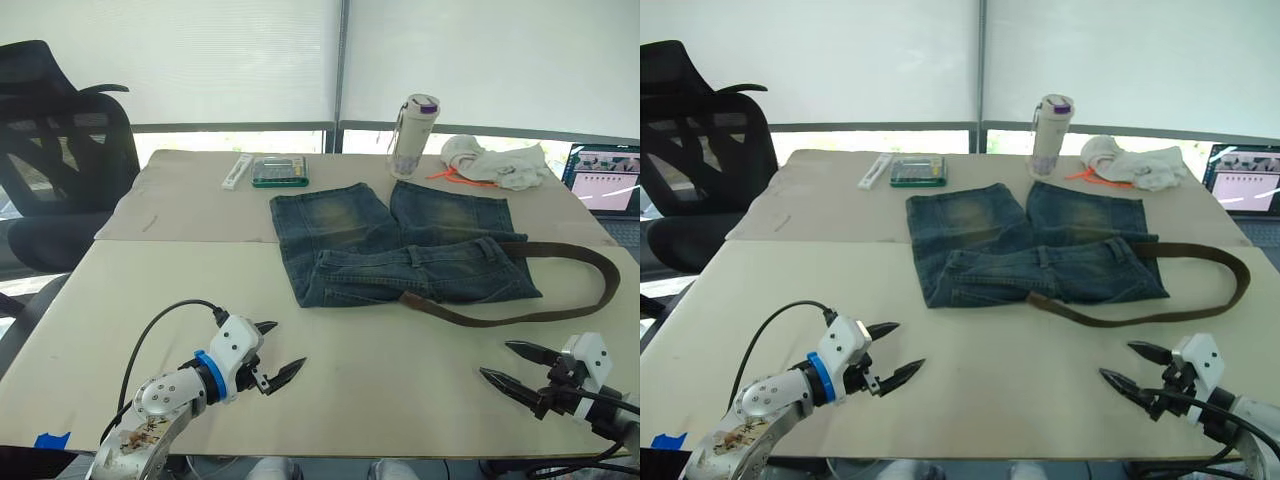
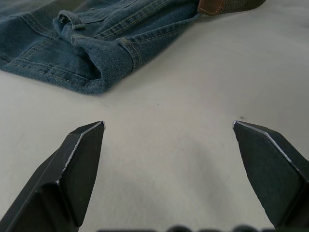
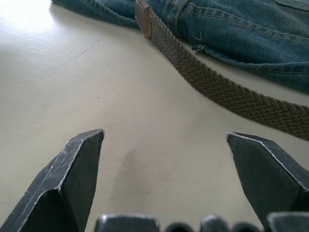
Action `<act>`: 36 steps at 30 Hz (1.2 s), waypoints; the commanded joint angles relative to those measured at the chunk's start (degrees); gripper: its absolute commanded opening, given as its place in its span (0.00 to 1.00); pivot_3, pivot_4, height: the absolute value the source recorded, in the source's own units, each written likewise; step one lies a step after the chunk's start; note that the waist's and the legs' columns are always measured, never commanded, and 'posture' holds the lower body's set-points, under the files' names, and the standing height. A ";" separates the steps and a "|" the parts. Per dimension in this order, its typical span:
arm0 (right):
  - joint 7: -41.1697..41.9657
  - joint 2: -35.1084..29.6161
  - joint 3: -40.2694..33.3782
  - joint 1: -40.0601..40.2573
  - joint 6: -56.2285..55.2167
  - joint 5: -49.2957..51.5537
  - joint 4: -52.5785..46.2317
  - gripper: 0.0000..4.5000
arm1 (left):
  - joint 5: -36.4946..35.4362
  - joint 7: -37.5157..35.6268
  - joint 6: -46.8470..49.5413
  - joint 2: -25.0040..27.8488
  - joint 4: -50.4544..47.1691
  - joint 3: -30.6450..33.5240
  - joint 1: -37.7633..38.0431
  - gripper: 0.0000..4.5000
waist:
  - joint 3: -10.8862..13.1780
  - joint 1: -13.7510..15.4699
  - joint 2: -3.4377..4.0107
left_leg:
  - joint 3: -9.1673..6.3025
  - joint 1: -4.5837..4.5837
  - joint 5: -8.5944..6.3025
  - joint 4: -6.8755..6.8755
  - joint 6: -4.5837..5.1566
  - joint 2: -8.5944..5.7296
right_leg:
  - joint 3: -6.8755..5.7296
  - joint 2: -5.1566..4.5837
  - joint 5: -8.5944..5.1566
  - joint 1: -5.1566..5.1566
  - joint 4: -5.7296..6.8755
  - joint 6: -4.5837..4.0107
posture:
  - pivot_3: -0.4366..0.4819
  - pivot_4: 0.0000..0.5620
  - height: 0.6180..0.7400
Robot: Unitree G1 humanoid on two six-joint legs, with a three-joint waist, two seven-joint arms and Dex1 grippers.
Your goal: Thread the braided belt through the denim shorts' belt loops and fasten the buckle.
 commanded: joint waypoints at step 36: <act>-8.79 -3.54 32.27 -47.86 17.78 -27.70 18.14 0.94 | -14.76 -2.44 7.98 3.41 -6.46 2.77 -23.45 1.00 | 0.05 -1.08 0.01 | -0.06 -0.18 0.32 0.09 -0.44 -0.20 | -0.10 0.08 0.00 -0.03 0.02 0.15 | 0.48 0.27 0.97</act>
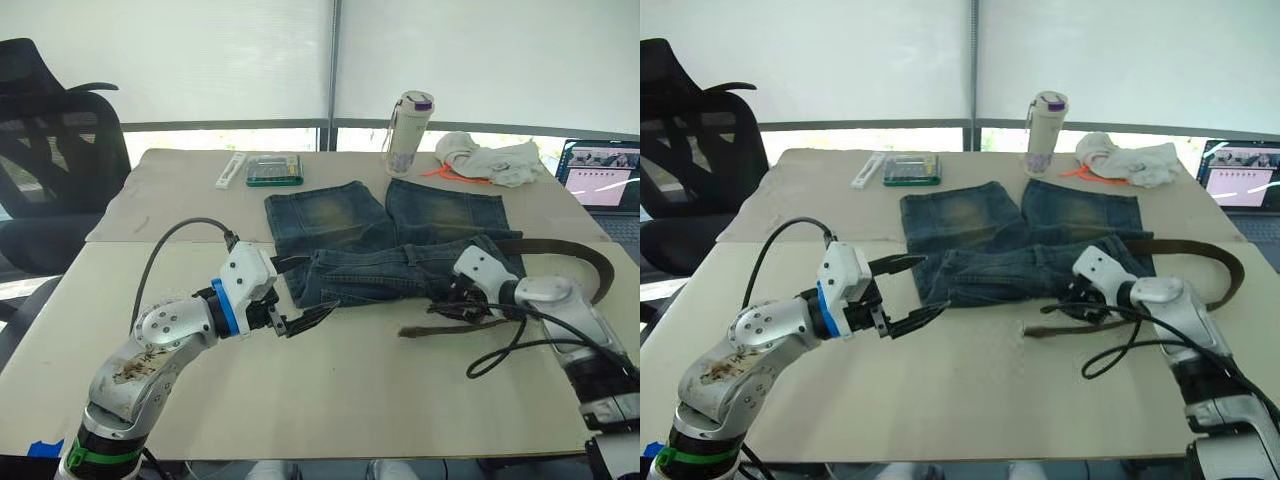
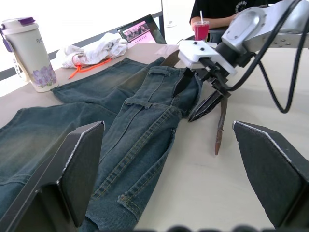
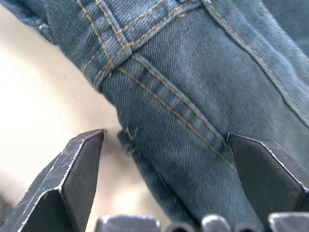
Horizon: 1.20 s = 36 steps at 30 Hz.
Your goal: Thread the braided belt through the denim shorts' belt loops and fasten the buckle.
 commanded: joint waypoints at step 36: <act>6.51 -13.99 -18.49 21.98 37.68 23.37 -43.32 0.50 | -6.57 -10.60 1.94 8.89 -6.49 -2.80 1.55 1.00 | 0.04 1.24 -0.06 | -0.21 -0.10 -0.04 0.02 0.04 -0.09 | -0.04 -0.03 -0.02 0.02 -0.03 0.04 | 0.48 0.27 0.97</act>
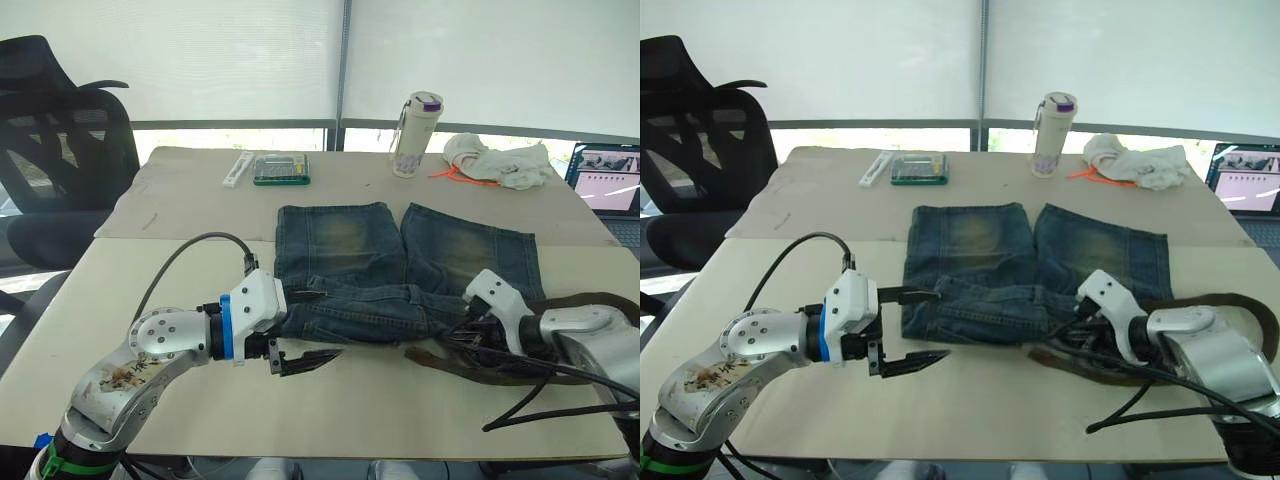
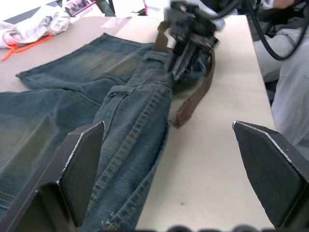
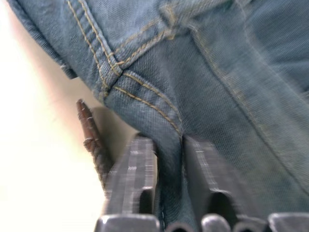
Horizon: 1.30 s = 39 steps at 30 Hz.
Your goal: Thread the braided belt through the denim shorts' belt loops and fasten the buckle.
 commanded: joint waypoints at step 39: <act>9.82 -3.42 -9.50 6.85 -25.34 10.40 2.43 0.00 | -0.32 -6.38 -7.69 -14.68 18.47 -9.47 -10.94 1.00 | 0.14 0.56 -0.25 | -0.04 0.06 0.01 0.16 0.00 0.00 | 0.11 0.07 0.00 0.10 0.06 0.00 | 0.48 0.27 0.97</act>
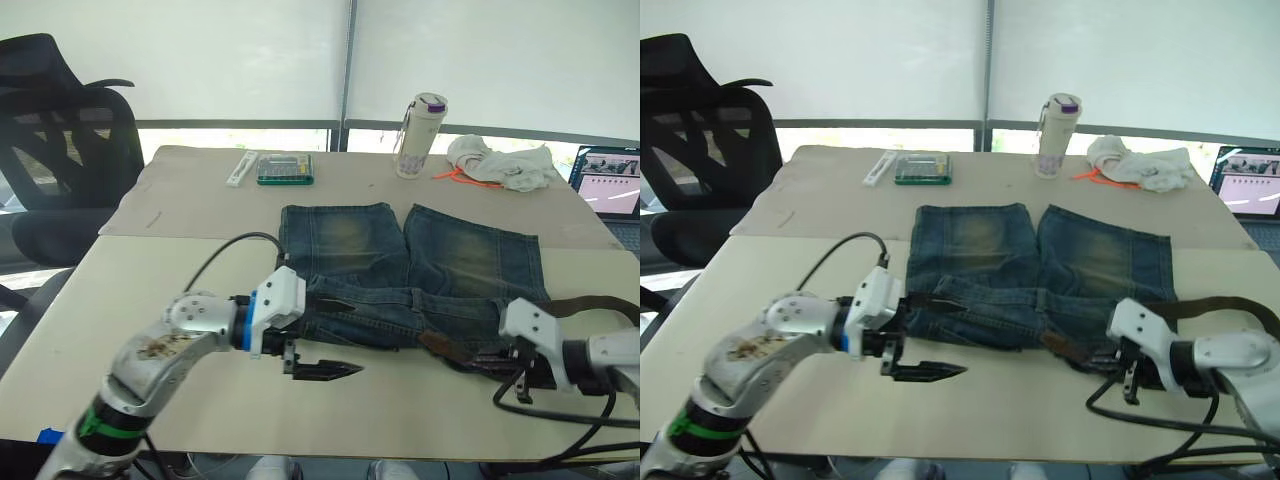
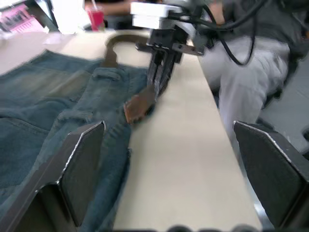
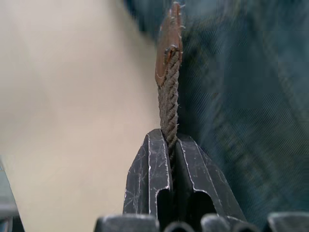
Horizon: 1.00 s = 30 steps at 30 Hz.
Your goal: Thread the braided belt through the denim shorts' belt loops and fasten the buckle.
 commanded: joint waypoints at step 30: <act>-13.11 7.24 -4.17 -14.04 10.71 16.10 -4.86 0.18 | -0.38 3.59 -5.31 -30.00 26.39 3.38 -12.62 0.00 | 0.02 0.24 -0.03 | -0.10 -0.58 -0.40 0.81 0.70 -0.07 | -0.06 -0.14 0.16 -0.07 -0.02 0.26 | 0.48 0.27 0.97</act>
